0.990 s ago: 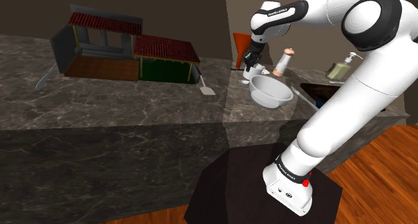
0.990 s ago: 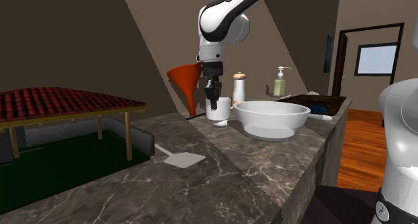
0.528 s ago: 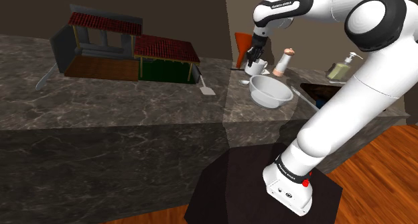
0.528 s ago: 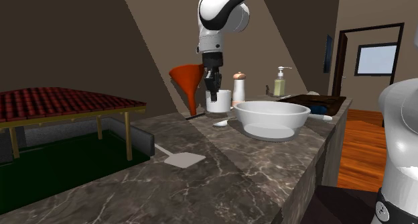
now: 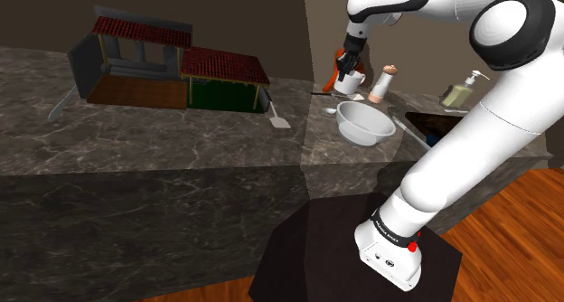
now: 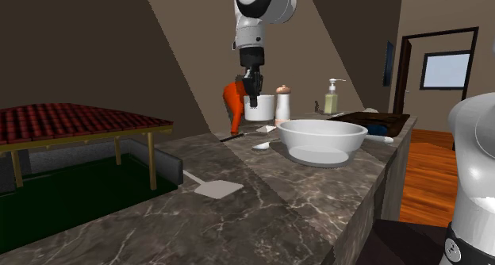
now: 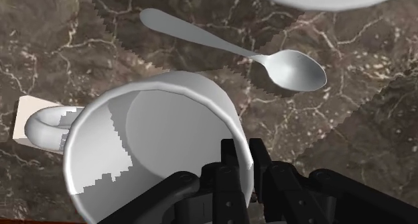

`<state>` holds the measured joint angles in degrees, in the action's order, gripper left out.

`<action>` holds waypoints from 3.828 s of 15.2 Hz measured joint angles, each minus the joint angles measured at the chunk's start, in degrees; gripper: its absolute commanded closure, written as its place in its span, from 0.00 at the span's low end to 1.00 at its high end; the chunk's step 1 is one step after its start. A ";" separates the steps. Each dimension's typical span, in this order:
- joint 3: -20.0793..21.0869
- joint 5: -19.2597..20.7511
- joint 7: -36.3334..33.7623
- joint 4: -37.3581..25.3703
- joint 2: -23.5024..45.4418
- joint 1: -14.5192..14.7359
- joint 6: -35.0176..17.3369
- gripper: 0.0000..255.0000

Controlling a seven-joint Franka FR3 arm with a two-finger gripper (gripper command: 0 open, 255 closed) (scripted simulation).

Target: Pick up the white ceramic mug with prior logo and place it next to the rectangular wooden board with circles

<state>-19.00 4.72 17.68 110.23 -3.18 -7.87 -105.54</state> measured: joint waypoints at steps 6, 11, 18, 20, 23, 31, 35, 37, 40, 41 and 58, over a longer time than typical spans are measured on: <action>0.11 -0.07 0.20 -4.78 -0.10 0.09 4.86 1.00; 0.10 -0.13 0.51 -8.60 -0.03 0.08 8.60 1.00; -2.85 -0.10 6.08 -10.59 0.66 -2.54 9.56 1.00; -4.18 -0.14 8.67 -10.94 1.02 -3.74 9.33 1.00; -6.49 -0.88 13.26 -12.56 3.06 -5.90 8.45 1.00; -12.03 -4.04 25.34 -17.57 9.38 -12.29 7.49 1.00; -14.26 -7.32 32.03 -22.98 15.01 -16.76 7.99 1.00; -15.02 -9.05 35.06 -26.05 17.86 -19.19 8.59 1.00; -15.72 -12.15 39.54 -32.05 23.15 -23.61 9.95 1.00; -15.81 -13.12 40.81 -33.92 24.85 -25.07 10.27 1.00; -15.55 -16.70 45.72 -31.77 31.07 -29.60 2.69 1.00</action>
<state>-34.56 -11.98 63.41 78.45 27.89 -37.46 -102.85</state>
